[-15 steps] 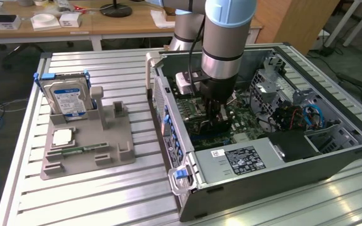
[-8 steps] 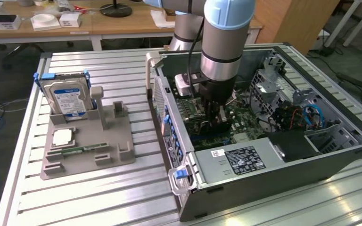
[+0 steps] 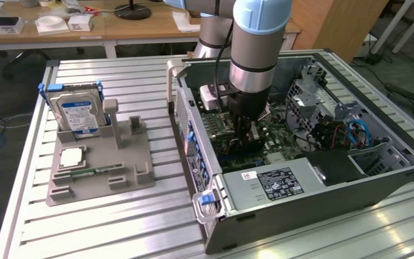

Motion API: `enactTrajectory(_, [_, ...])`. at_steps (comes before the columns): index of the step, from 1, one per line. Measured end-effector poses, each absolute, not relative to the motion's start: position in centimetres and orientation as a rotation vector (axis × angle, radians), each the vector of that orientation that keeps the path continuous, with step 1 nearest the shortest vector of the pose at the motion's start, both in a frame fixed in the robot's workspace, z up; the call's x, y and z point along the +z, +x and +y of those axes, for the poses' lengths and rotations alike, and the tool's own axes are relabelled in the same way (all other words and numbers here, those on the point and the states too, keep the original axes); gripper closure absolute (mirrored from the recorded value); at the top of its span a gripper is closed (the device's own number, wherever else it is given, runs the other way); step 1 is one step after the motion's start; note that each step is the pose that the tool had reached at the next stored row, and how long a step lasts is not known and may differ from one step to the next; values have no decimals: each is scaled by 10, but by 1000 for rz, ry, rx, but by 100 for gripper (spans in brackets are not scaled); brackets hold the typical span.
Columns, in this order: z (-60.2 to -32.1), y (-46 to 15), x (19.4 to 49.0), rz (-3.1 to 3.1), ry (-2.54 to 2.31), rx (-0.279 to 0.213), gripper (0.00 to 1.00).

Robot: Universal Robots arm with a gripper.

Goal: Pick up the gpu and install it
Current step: 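Insert the gpu into the slot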

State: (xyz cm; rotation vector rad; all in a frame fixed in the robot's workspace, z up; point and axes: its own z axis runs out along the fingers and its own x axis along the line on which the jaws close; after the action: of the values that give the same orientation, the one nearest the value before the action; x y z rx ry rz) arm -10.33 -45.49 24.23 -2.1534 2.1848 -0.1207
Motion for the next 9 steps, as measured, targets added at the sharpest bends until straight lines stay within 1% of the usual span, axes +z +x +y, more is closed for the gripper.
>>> enactTrajectory(9, [-455,-103,249,2185,-2153,-121,74])
